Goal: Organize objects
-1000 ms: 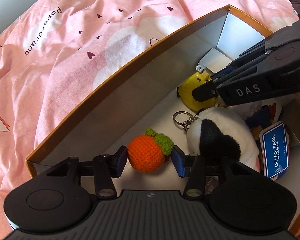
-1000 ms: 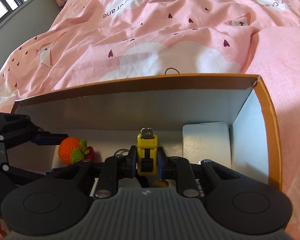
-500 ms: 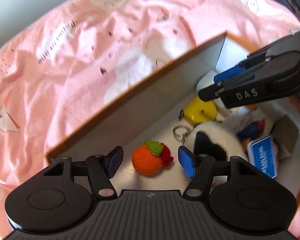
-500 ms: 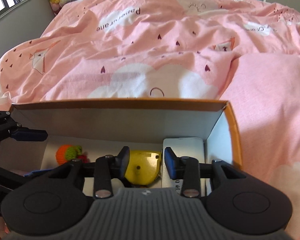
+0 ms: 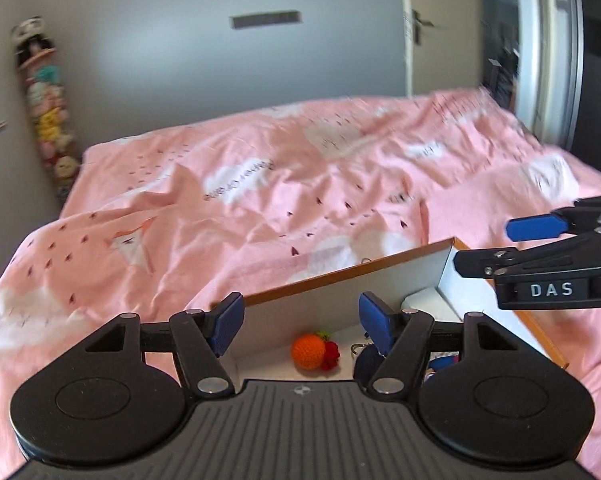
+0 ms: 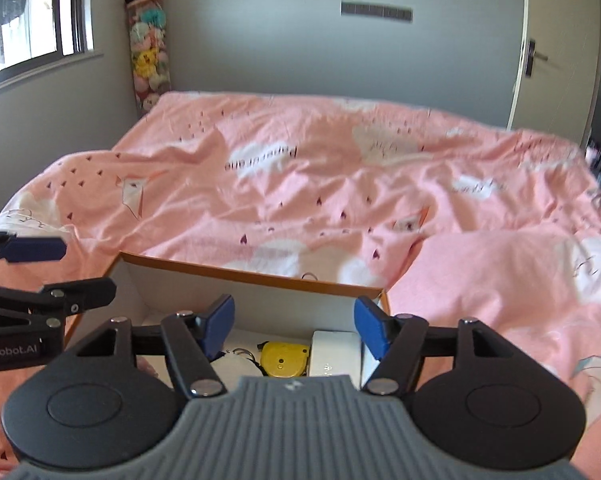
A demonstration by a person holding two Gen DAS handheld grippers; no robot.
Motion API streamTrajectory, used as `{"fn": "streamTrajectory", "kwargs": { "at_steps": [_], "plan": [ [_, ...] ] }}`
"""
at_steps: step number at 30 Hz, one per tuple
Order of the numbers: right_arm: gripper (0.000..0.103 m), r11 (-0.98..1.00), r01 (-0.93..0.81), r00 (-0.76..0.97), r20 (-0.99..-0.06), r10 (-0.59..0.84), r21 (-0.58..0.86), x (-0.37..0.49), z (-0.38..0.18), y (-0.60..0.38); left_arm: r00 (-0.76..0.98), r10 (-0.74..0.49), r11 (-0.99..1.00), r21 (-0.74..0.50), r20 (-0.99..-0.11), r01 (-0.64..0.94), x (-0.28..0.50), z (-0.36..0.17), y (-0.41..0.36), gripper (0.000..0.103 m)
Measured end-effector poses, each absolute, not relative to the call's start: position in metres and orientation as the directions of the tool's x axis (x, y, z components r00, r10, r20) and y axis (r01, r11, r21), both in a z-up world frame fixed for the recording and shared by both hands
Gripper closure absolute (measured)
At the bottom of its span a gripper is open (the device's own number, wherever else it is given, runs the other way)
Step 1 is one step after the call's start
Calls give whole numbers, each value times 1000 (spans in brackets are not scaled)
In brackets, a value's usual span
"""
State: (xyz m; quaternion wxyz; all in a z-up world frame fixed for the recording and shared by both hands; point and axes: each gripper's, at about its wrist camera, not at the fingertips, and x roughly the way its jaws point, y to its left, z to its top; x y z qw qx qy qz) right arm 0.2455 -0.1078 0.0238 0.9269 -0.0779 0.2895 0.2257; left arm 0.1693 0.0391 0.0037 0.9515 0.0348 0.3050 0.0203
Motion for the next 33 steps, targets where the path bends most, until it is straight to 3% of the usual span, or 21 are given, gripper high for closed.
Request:
{"fn": "streamTrajectory", "kwargs": {
  "at_steps": [3,9,20,28,33],
  "plan": [
    [32,890,-456,766,-518,380,-21,215,32,-118,832,75,997,20,-550,-77,140,4,36,26],
    [26,905,-424,810,-441,387,15,154,33,-135,830,141,988,21,-539,-154,99,-5,30,25],
    [13,939,-343,867,-378,325,21,102,11,-145,865,171,984,43,-471,-171,64,-5,29,23],
    [3,953,-302,897,-338,283,-3,93,-13,-134,838,176,983,53,-517,-173,60,-29,37,23],
    [2,944,-329,880,-373,294,-32,91,-33,-127,814,181,982,52,-551,-183,60,-49,39,23]
  ]
}}
